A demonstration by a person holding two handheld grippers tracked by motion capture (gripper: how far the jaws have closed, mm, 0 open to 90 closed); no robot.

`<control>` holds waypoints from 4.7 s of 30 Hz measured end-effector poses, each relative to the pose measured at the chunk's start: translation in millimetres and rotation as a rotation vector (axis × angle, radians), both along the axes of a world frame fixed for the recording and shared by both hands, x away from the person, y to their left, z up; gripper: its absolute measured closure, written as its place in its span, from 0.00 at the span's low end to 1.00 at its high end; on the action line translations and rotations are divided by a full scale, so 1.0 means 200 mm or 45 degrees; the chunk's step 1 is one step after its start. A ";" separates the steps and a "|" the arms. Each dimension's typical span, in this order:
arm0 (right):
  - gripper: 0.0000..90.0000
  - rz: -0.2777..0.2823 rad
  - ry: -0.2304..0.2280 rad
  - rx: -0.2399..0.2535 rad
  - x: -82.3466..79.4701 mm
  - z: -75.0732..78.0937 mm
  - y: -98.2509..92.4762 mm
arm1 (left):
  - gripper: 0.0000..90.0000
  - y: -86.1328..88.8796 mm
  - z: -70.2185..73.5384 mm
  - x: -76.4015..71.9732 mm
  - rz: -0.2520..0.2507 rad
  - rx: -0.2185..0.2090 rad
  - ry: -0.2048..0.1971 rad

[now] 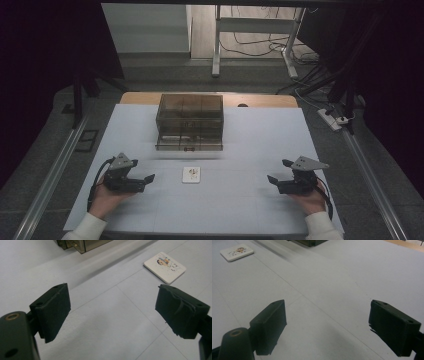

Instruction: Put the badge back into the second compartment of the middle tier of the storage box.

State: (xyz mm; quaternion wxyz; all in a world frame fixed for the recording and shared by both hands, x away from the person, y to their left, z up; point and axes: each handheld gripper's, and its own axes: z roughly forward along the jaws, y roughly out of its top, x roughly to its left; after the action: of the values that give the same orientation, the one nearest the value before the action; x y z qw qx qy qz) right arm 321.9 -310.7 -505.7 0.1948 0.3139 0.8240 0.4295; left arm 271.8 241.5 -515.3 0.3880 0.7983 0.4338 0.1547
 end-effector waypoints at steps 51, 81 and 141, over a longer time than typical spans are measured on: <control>0.17 0.032 0.010 -0.009 -0.02 -0.01 0.01 | 0.16 -0.21 0.11 0.19 -0.261 0.019 0.025; 0.17 0.050 0.014 -0.024 -0.02 -0.01 0.02 | 0.17 -0.37 0.11 0.25 -0.462 0.087 0.081; 0.17 0.077 0.038 -0.057 -0.02 -0.03 0.04 | 0.16 -0.70 0.00 0.44 -0.827 0.295 0.203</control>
State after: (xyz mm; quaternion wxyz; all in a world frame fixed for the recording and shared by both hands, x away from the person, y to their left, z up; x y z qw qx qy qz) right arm 318.0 -303.3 -512.5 0.1766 0.2907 0.8453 0.4120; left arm 359.0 102.0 -515.4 0.2887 0.9429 0.1657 0.0088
